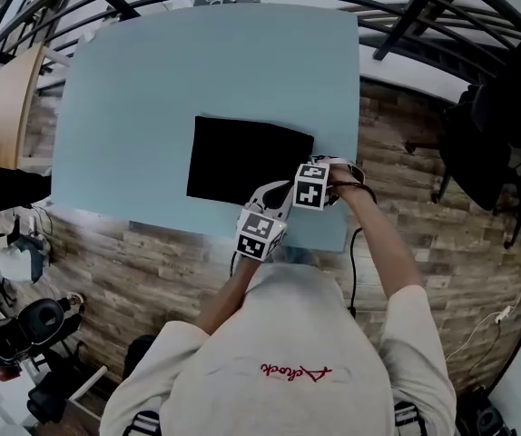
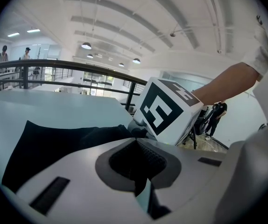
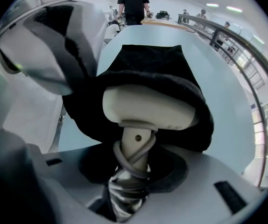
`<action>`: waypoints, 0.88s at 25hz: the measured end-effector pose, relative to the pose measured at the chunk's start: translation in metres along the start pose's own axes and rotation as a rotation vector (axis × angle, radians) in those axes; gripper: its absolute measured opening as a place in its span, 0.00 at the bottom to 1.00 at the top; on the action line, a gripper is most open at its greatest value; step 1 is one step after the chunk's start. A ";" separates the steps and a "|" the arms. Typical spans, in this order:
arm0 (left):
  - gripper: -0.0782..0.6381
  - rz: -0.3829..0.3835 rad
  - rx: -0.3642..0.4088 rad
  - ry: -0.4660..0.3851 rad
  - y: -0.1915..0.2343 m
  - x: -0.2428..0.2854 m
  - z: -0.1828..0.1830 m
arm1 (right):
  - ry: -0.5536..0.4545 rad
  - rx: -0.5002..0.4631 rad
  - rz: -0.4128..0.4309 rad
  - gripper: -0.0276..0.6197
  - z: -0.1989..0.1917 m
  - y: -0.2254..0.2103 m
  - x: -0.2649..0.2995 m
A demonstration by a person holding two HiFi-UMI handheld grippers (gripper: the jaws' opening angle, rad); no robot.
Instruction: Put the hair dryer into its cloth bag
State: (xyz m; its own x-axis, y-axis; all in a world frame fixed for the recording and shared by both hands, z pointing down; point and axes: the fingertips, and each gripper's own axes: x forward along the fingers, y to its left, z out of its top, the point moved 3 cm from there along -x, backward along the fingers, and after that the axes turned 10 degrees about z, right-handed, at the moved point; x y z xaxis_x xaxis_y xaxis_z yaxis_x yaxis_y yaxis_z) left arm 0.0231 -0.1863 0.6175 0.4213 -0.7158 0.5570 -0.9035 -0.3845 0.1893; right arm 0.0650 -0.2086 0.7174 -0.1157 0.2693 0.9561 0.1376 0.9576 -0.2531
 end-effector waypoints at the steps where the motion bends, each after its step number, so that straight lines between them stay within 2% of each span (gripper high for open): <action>1: 0.12 -0.006 0.000 -0.001 0.001 -0.001 0.000 | -0.005 -0.001 0.001 0.32 0.004 -0.001 0.000; 10: 0.12 -0.019 -0.019 0.010 0.011 -0.004 -0.007 | -0.023 -0.018 -0.018 0.33 0.018 -0.007 0.009; 16: 0.12 -0.031 -0.020 0.018 0.015 -0.004 -0.007 | -0.077 -0.023 -0.061 0.34 0.026 -0.011 0.007; 22: 0.12 -0.041 -0.012 0.020 0.011 -0.003 -0.005 | -0.159 0.028 -0.090 0.49 0.006 -0.011 -0.004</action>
State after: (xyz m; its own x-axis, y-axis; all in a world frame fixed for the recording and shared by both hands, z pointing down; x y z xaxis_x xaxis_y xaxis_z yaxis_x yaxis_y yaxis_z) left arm 0.0112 -0.1849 0.6221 0.4562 -0.6878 0.5647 -0.8866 -0.4060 0.2217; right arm 0.0580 -0.2191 0.7154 -0.2807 0.1936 0.9401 0.0927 0.9803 -0.1742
